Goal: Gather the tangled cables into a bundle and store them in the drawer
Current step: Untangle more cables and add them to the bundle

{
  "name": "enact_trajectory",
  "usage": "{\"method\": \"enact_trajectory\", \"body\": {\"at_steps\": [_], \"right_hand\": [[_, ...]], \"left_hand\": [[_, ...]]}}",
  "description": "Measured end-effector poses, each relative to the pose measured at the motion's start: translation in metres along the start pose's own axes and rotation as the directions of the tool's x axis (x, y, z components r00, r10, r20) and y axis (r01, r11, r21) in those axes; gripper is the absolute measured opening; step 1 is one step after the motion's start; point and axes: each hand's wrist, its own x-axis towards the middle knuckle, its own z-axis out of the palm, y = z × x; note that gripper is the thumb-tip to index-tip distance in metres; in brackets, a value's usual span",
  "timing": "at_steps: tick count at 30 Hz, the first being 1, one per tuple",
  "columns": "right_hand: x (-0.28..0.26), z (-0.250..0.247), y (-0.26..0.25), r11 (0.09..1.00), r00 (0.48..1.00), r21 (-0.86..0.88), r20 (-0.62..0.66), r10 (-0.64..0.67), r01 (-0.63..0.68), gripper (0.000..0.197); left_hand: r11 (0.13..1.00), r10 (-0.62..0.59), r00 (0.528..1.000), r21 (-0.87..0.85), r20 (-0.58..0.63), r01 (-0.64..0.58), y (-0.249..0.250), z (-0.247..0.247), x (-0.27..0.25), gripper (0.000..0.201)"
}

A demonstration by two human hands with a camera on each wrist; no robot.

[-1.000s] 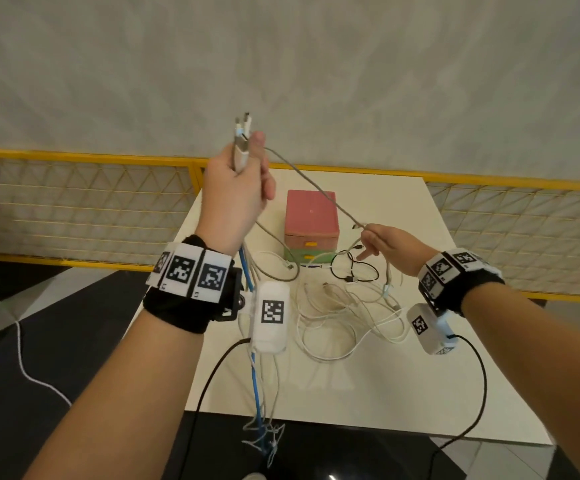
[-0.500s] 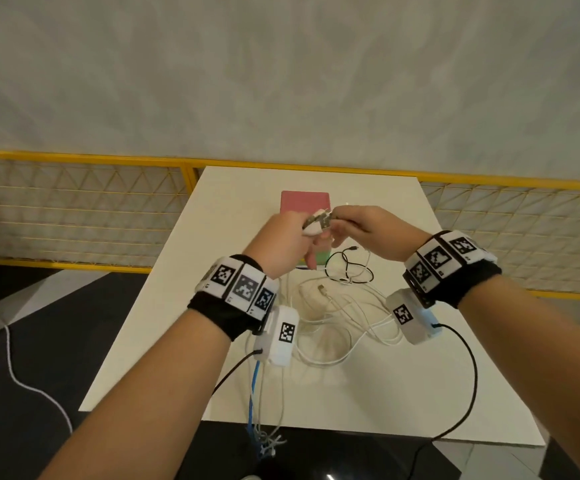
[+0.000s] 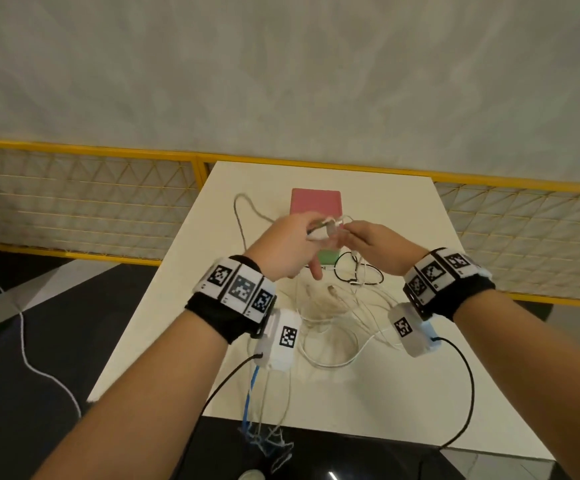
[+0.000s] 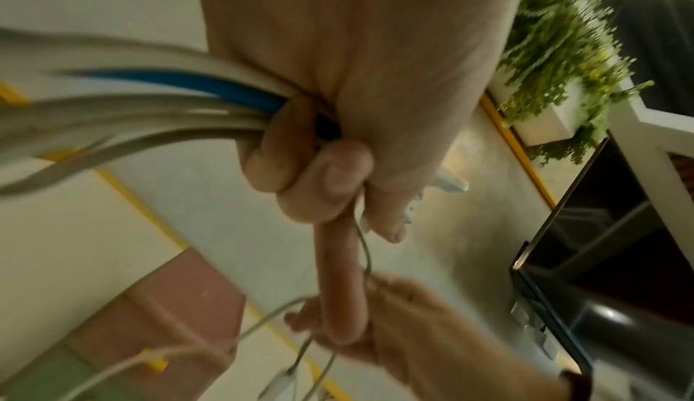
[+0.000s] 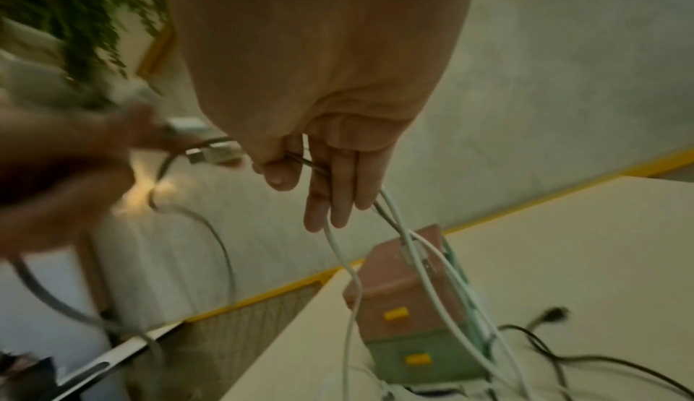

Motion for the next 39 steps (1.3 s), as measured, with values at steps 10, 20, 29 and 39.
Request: {"method": "enact_trajectory", "body": {"at_steps": [10, 20, 29, 39], "right_hand": [[0.012, 0.004, 0.028, 0.998, 0.999, 0.037, -0.001, 0.053, -0.053, 0.031], [0.011, -0.024, -0.012, 0.980, 0.993, 0.182, -0.102, -0.067, 0.085, 0.047], [-0.068, -0.045, -0.092, 0.987, 0.972, 0.125, 0.200, -0.124, 0.100, 0.010], [-0.097, -0.019, -0.098, 0.982, 0.983, 0.059, 0.007, -0.182, 0.181, 0.035]], "left_hand": [[0.976, 0.170, 0.944, 0.178, -0.282, -0.122, 0.005, -0.014, -0.002, 0.026], [0.981, 0.193, 0.945, 0.066, -0.263, -0.182, -0.004, -0.022, 0.003, 0.035], [0.926, 0.205, 0.873, -0.201, -0.443, -0.319, -0.007, -0.030, -0.018, 0.017], [0.839, 0.424, 0.899, -0.328, -0.107, -0.435, 0.033, -0.015, -0.058, 0.059]]}}
